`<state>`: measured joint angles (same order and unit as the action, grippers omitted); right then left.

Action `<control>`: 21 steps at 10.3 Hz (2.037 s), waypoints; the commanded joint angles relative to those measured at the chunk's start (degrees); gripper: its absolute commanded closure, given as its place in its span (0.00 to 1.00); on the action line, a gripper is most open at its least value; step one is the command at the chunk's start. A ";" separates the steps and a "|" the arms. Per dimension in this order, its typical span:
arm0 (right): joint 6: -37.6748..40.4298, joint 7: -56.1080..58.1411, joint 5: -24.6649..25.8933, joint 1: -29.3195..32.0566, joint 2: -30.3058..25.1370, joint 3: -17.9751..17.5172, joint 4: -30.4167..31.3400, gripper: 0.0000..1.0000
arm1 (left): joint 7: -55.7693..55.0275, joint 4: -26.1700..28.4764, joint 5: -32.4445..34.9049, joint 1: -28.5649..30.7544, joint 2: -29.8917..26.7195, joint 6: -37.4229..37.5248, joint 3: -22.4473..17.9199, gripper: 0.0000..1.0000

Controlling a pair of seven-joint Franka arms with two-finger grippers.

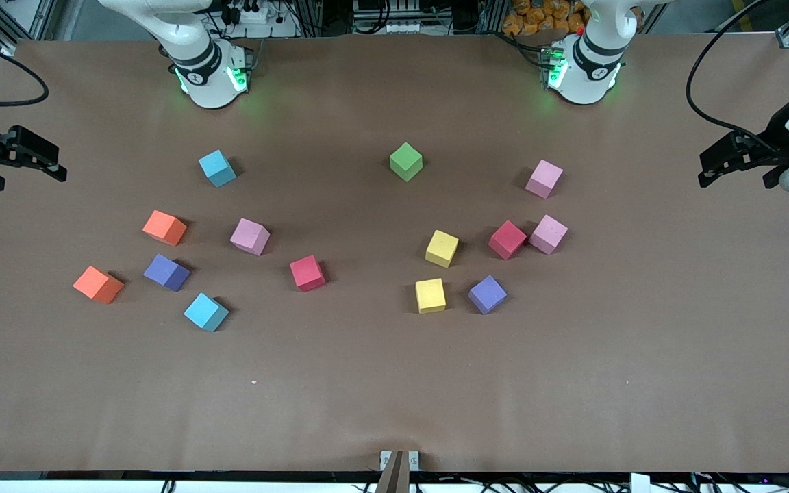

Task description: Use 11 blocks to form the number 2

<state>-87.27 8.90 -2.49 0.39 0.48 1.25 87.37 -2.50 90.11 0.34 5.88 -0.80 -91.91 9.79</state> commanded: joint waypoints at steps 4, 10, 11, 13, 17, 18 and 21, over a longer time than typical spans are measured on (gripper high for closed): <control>0.43 -0.55 -1.11 -0.83 0.31 0.51 -0.54 0.00 | 1.18 -0.46 0.10 0.36 -0.08 0.06 0.23 0.00; -0.71 0.94 -1.11 -0.39 0.40 0.42 0.08 0.00 | -1.11 -0.55 0.63 2.90 1.84 0.06 0.14 0.00; -0.71 0.94 -1.11 -0.66 0.40 0.42 0.25 0.00 | -1.20 -0.20 0.28 2.47 3.42 0.06 0.23 0.00; -0.97 1.03 -1.11 -0.74 0.57 0.51 0.34 0.00 | -2.24 0.32 -4.26 1.16 9.03 -1.42 0.93 0.00; -1.41 1.03 -1.11 -1.01 0.75 0.42 0.61 0.00 | -15.55 6.38 -5.08 -6.39 15.19 -14.92 0.94 0.00; -1.42 1.12 -1.02 -0.92 0.75 0.42 0.61 0.00 | -20.31 6.57 -4.83 -9.37 17.82 -18.01 0.85 0.00; -1.50 1.12 -1.02 -1.01 0.75 0.42 0.61 0.00 | -31.65 6.13 -4.21 -14.31 25.30 -26.54 0.76 0.00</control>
<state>-88.61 9.57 -2.94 0.00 1.55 1.21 87.88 -29.89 96.90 -3.71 -7.20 21.76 -115.43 11.00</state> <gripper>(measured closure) 0.000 0.000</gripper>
